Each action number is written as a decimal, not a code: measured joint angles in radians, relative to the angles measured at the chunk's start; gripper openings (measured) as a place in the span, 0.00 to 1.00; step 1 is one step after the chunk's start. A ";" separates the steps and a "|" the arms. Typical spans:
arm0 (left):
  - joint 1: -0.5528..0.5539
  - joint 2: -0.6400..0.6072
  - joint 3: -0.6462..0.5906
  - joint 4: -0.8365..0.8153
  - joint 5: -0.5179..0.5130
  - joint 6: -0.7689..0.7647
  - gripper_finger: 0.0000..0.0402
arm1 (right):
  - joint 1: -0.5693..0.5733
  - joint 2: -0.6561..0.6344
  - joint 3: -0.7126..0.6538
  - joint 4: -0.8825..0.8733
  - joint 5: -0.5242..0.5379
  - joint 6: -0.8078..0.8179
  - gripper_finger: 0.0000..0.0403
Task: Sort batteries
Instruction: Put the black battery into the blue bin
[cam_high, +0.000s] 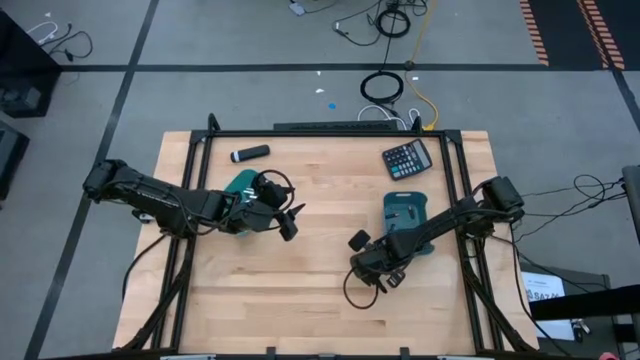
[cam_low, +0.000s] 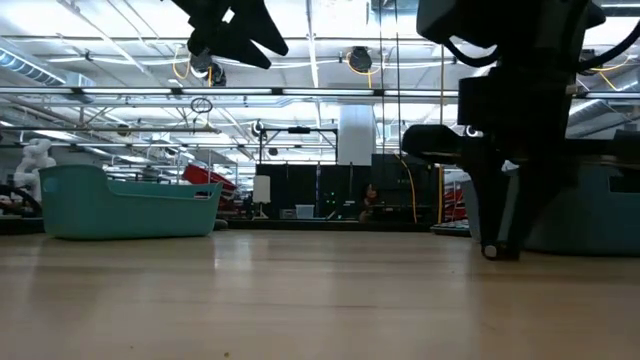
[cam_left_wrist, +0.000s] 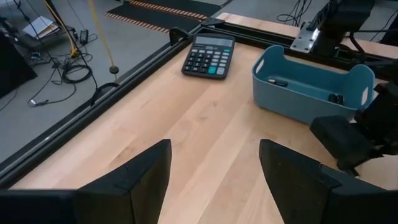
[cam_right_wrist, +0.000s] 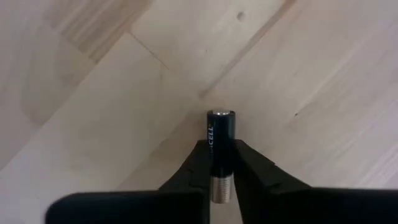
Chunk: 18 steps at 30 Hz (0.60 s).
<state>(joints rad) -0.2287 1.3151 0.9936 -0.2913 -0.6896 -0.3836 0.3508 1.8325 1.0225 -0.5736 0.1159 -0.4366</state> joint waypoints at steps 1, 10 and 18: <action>0.000 0.000 0.000 0.000 0.000 0.000 0.63 | 0.000 0.001 0.009 -0.006 0.001 -0.007 0.06; 0.000 0.000 0.000 -0.003 0.000 -0.011 0.63 | -0.009 -0.097 0.085 -0.070 0.155 -0.008 0.05; -0.009 0.000 0.000 -0.048 -0.005 -0.056 0.63 | -0.056 -0.382 0.088 -0.394 0.241 0.212 0.05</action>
<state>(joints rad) -0.2379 1.3151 0.9936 -0.3390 -0.6942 -0.4396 0.2949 1.4506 1.1100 -0.9677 0.3570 -0.2244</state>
